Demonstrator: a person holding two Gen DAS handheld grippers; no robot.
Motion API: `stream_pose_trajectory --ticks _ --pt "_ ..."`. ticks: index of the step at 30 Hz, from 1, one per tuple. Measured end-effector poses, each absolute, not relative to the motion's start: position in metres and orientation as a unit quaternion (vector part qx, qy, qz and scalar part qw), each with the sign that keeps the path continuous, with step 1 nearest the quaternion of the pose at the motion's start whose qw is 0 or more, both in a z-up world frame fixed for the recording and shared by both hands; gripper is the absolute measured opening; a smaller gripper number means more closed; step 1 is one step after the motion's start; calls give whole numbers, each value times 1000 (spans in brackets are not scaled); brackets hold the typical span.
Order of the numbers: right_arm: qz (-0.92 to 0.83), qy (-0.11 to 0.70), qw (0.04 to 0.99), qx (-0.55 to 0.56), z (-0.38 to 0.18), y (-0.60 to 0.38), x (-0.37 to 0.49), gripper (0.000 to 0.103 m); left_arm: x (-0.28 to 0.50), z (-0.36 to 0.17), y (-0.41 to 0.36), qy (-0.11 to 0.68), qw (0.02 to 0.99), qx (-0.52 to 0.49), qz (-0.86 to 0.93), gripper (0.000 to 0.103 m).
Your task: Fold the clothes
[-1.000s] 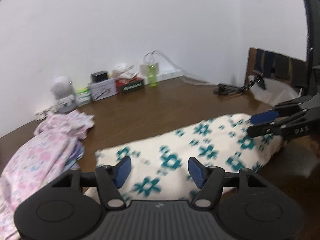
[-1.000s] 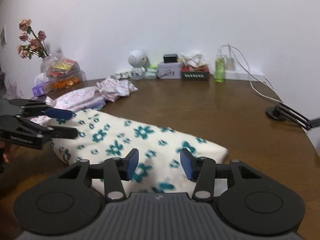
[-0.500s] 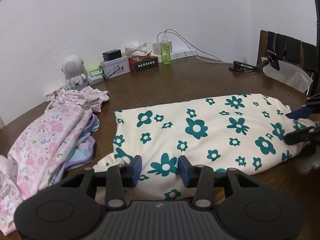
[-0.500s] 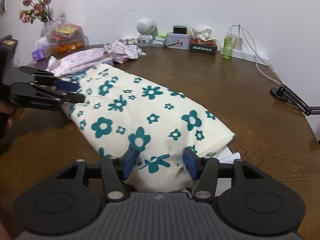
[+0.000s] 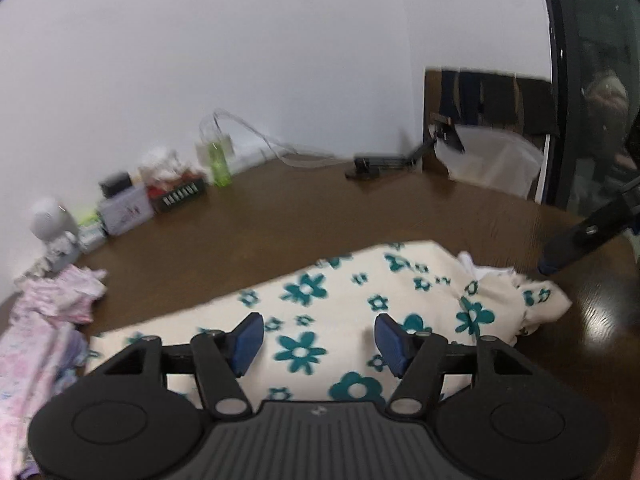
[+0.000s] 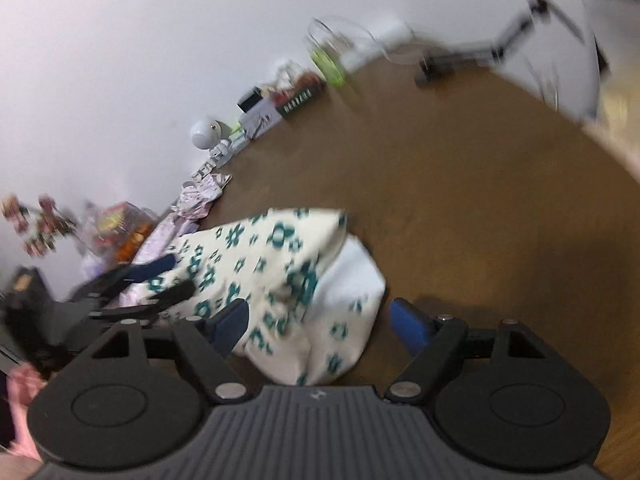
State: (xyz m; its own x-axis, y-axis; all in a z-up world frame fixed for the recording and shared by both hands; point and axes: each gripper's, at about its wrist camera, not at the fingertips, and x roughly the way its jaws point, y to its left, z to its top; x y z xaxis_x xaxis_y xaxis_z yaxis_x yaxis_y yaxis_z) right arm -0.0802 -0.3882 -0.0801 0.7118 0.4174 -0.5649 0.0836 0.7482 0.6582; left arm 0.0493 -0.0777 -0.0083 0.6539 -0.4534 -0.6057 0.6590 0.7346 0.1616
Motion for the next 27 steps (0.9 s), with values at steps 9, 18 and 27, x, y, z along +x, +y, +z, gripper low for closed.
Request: stream_pose_trajectory --ticks 9,18,27 --pt "120 372 839 378 -94 -370 -57 98 68 -28 -78 319 879 155 -319 60" --pt "118 372 821 415 -113 -346 -28 52 68 -31 -70 320 880 133 -324 60" --pt "131 337 819 446 -111 -356 -31 19 60 -28 -81 332 879 116 -323 58"
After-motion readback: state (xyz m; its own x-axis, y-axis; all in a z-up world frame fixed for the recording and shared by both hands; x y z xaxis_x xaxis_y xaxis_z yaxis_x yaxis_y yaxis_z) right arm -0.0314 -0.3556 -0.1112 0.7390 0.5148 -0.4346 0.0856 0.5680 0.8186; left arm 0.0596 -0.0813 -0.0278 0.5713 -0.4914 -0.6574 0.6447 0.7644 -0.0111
